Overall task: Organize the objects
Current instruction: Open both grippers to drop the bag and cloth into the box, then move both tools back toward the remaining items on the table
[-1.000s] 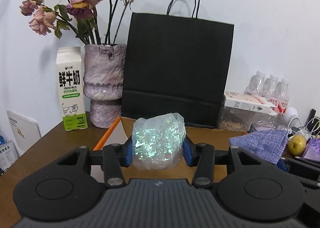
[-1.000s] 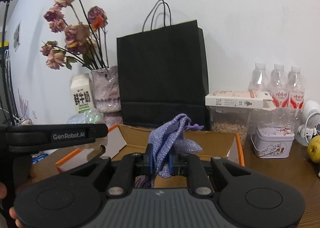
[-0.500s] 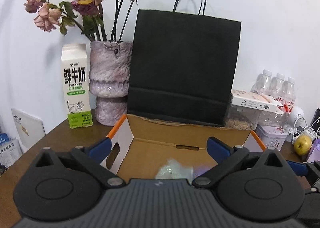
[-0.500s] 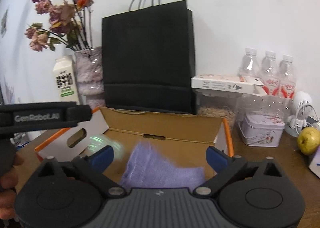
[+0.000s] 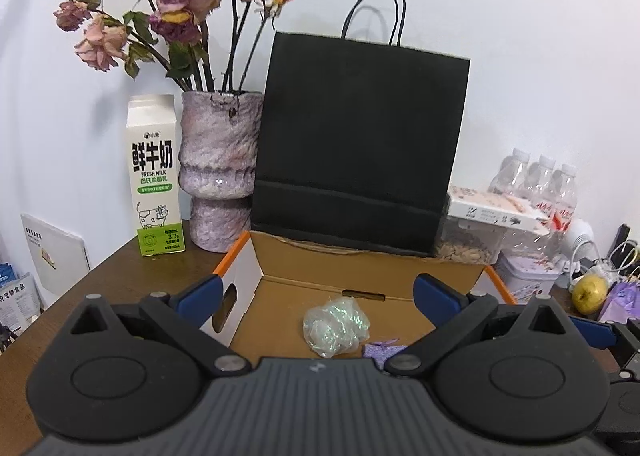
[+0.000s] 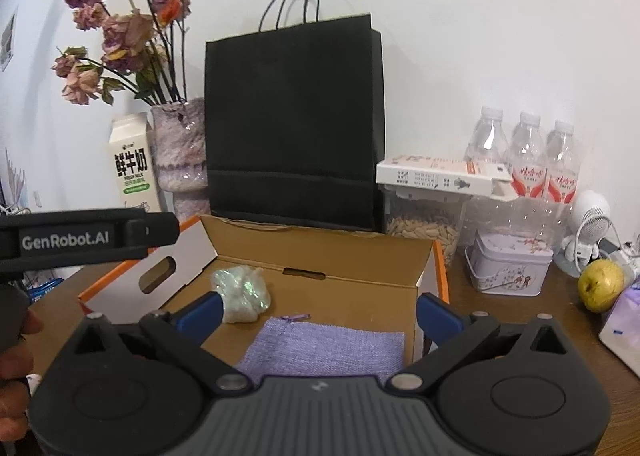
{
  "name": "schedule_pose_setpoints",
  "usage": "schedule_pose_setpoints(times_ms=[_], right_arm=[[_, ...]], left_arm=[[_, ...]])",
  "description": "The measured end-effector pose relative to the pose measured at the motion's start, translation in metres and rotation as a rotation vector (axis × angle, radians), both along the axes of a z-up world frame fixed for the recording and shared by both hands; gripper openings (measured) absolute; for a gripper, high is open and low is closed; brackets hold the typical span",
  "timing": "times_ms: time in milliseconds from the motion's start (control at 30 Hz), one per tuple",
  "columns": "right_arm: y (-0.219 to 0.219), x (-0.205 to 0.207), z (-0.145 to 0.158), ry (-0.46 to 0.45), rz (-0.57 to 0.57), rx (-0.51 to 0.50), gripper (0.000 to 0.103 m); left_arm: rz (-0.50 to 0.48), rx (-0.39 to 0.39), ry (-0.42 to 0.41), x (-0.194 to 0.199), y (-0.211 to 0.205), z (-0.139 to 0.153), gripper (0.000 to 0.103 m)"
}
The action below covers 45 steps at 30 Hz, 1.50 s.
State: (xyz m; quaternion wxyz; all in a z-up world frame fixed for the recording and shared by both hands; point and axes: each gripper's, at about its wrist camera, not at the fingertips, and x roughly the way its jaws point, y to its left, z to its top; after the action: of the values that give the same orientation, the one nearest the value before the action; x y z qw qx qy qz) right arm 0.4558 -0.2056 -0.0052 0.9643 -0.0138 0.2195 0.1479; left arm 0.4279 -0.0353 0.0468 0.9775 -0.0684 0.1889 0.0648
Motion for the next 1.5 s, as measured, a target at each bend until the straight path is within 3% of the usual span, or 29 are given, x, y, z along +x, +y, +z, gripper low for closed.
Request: schedule_pose_setpoints(times_ms=[1033,1500], right_arm=[[-0.023,-0.123,0.030,-0.099,0.020,-0.038,0.103],[-0.022,-0.181,0.026,-0.087,0.032,-0.030,0.103]], left_arm=[[-0.113,0.011,-0.104,-0.126,-0.010,0.037,0.103],[-0.138,0.035,-0.064,-0.177,0.000,0.028,0.103]])
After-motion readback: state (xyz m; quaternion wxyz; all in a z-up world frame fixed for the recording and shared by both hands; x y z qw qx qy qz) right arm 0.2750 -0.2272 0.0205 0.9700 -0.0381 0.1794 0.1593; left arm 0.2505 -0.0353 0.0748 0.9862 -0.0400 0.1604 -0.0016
